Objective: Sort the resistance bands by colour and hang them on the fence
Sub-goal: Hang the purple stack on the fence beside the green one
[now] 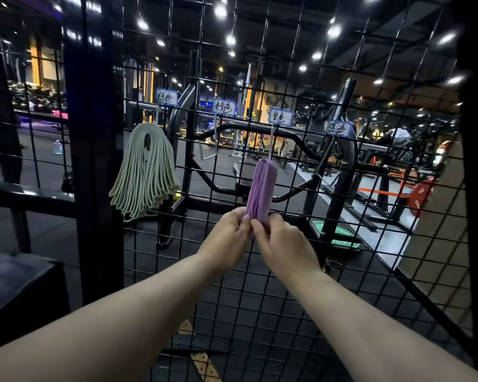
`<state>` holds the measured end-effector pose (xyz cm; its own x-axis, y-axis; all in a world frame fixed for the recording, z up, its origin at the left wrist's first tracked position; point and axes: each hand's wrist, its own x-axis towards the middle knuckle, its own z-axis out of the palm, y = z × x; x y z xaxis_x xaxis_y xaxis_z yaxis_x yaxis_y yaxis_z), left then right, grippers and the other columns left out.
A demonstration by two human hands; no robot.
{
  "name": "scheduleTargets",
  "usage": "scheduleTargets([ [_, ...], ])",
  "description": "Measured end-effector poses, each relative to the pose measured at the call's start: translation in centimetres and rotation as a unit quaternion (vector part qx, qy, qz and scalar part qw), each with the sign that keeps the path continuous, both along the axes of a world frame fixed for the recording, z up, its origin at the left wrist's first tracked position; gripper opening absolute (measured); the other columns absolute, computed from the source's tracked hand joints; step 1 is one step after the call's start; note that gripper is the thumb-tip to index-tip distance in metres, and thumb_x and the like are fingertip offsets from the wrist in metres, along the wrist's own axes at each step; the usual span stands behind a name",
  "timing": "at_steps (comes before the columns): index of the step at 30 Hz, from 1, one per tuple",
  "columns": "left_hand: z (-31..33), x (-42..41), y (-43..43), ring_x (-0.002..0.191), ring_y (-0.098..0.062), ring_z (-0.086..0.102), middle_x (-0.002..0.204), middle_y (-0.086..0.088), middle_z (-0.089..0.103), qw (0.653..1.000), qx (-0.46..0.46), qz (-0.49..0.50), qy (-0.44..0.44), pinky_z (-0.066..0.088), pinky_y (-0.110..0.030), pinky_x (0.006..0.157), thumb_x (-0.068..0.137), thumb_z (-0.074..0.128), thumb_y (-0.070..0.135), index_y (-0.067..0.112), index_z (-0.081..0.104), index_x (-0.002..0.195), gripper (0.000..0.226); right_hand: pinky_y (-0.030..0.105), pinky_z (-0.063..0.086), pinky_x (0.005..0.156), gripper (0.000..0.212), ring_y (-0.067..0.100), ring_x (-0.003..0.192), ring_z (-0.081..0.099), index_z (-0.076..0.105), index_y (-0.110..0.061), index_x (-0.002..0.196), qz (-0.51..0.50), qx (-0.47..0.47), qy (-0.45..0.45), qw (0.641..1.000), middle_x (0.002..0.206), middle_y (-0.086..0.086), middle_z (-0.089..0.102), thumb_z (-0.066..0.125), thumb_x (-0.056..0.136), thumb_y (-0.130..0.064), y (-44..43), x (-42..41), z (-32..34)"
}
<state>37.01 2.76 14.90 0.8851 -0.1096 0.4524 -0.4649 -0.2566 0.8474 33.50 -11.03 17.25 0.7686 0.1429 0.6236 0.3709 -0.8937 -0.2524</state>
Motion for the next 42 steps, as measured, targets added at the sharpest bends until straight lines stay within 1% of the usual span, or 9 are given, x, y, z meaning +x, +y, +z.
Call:
scheduleTargets([
  [3, 0.1, 0.3, 0.2, 0.097, -0.015, 0.064, 0.112, -0.001, 0.063, 1.0, 0.014, 0.007, 0.001, 0.053, -0.048, 0.092, 0.097, 0.035, 0.052, 0.039, 0.064, 0.109, 0.034, 0.037, 0.052, 0.067, 0.04, 0.028, 0.085, 0.065, 0.053, -0.015, 0.101, -0.006, 0.041, 0.018, 0.999, 0.094, 0.005, 0.066, 0.044, 0.099, -0.054, 0.0, 0.4, 0.1],
  [9, 0.4, 0.0, 0.2, 0.096, -0.018, 0.067, 0.103, 0.002, 0.07, 1.0, 0.028, 0.009, -0.005, 0.054, -0.048, 0.089, 0.099, 0.037, 0.038, 0.029, 0.064, 0.11, 0.03, 0.035, 0.048, 0.066, 0.034, 0.029, 0.086, 0.063, 0.05, -0.015, 0.101, -0.005, 0.064, 0.035, 0.997, 0.095, 0.006, 0.064, 0.049, 0.098, -0.049, 0.2, 0.9, 0.0],
  [14, 0.8, 0.4, 0.6, 0.081, -0.022, 0.067, 0.088, 0.0, 0.069, 0.998, 0.051, 0.032, -0.006, 0.055, -0.051, 0.078, 0.096, 0.034, 0.055, 0.023, 0.063, 0.095, 0.043, 0.031, 0.042, 0.058, 0.038, 0.023, 0.075, 0.061, 0.049, -0.019, 0.095, -0.017, 0.079, 0.02, 0.997, 0.085, 0.0, 0.063, 0.047, 0.096, -0.057, 0.0, 0.8, 0.5],
  [18, 1.7, 1.2, 1.0, 0.095, -0.029, 0.066, 0.099, -0.004, 0.069, 0.989, 0.123, 0.082, -0.022, 0.054, -0.051, 0.086, 0.087, 0.029, 0.062, 0.027, 0.063, 0.104, 0.051, 0.039, 0.054, 0.061, 0.045, 0.025, 0.073, 0.065, 0.053, -0.018, 0.096, -0.035, 0.076, 0.031, 0.996, 0.081, 0.002, 0.066, 0.046, 0.095, -0.062, 0.0, 1.4, 1.5],
  [20, 2.0, 1.3, 1.0, 0.094, -0.027, 0.066, 0.095, -0.001, 0.067, 0.988, 0.128, 0.087, -0.009, 0.054, -0.052, 0.085, 0.085, 0.029, 0.063, 0.035, 0.06, 0.096, 0.043, 0.042, 0.056, 0.066, 0.046, 0.027, 0.077, 0.066, 0.055, -0.018, 0.095, -0.039, 0.071, 0.039, 0.996, 0.083, 0.004, 0.068, 0.047, 0.093, -0.063, 0.1, 1.5, 1.8],
  [26, 2.2, 1.3, 1.0, 0.089, -0.024, 0.067, 0.092, 0.001, 0.068, 0.986, 0.14, 0.091, -0.006, 0.055, -0.049, 0.083, 0.084, 0.032, 0.058, 0.037, 0.059, 0.09, 0.035, 0.039, 0.055, 0.068, 0.042, 0.025, 0.077, 0.065, 0.053, -0.021, 0.09, -0.037, 0.094, 0.058, 0.993, 0.08, 0.0, 0.066, 0.051, 0.092, -0.063, 0.0, 1.7, 2.4],
  [29, 1.2, 1.7, 1.3, 0.088, -0.027, 0.068, 0.092, 0.001, 0.069, 0.992, 0.119, 0.045, -0.006, 0.057, -0.05, 0.081, 0.087, 0.037, 0.055, 0.038, 0.06, 0.101, 0.032, 0.036, 0.054, 0.065, 0.038, 0.021, 0.076, 0.064, 0.054, -0.022, 0.094, -0.039, 0.099, 0.071, 0.992, 0.081, -0.003, 0.065, 0.051, 0.093, -0.06, -0.1, 1.6, 2.2],
  [34, 0.1, -0.1, 1.5, 0.09, -0.013, 0.067, 0.095, 0.008, 0.07, 0.991, 0.123, 0.053, -0.008, 0.055, -0.046, 0.084, 0.094, 0.038, 0.045, 0.034, 0.06, 0.107, 0.028, 0.037, 0.055, 0.068, 0.041, 0.023, 0.08, 0.064, 0.055, -0.021, 0.101, -0.048, 0.102, 0.101, 0.988, 0.086, -0.002, 0.066, 0.053, 0.091, -0.061, -0.2, 1.1, 0.8],
  [42, -2.3, -1.7, 1.9, 0.087, -0.017, 0.067, 0.096, 0.003, 0.07, 0.982, 0.164, 0.073, 0.052, 0.055, -0.043, 0.084, 0.102, 0.041, 0.036, 0.022, 0.059, 0.113, 0.025, 0.036, 0.054, 0.064, 0.038, 0.017, 0.072, 0.062, 0.053, -0.019, 0.091, -0.036, 0.115, 0.134, 0.984, 0.079, -0.004, 0.062, 0.055, 0.093, -0.057, 0.2, -0.9, -0.9],
])
